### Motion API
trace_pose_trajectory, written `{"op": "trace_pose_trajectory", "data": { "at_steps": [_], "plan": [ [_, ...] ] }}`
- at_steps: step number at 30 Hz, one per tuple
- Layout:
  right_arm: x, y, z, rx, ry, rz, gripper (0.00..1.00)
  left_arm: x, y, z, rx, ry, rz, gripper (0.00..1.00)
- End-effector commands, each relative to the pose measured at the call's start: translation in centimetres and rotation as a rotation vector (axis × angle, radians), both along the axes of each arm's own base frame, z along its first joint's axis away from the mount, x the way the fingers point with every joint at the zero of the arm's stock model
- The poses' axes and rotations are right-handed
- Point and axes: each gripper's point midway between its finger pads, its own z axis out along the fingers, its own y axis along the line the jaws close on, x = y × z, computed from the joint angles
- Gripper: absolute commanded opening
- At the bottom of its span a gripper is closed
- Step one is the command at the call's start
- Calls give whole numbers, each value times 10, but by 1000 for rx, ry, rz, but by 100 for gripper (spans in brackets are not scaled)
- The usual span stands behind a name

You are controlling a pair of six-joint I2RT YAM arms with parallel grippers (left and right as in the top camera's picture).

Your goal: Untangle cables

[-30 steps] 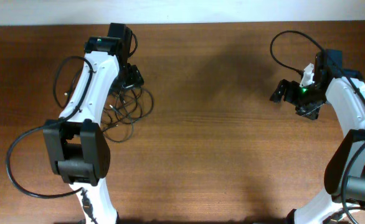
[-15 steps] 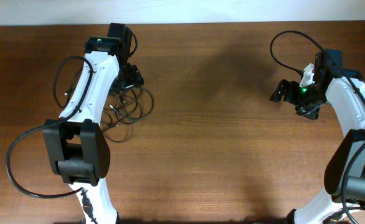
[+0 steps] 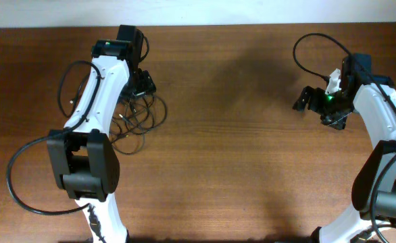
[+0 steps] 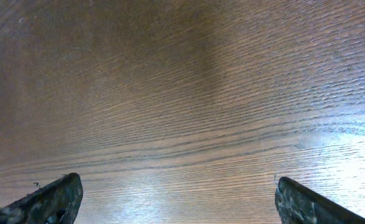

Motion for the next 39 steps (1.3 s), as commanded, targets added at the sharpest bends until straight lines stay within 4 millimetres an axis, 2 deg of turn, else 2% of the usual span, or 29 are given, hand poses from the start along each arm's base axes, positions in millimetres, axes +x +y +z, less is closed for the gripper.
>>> {"op": "trace_pose_trajectory", "data": {
  "at_steps": [1, 30, 34, 37, 39],
  "plan": [
    [-1, -1, -2, -9, 5, 5, 98, -1, 1, 3, 0, -8, 1, 99],
    [-1, -1, -1, -10, 2, 5, 98, -1, 1, 3, 0, -8, 1, 99],
    [1, -1, 15, -19, -42, 6, 98, -1, 1, 3, 0, -8, 1, 99],
    [2, -2, 45, -35, -123, 6, 98, -1, 1, 3, 0, -8, 1, 99],
    [0, -1, 74, -51, -201, 5, 98, -1, 1, 3, 0, -8, 1, 99]
  ]
}}
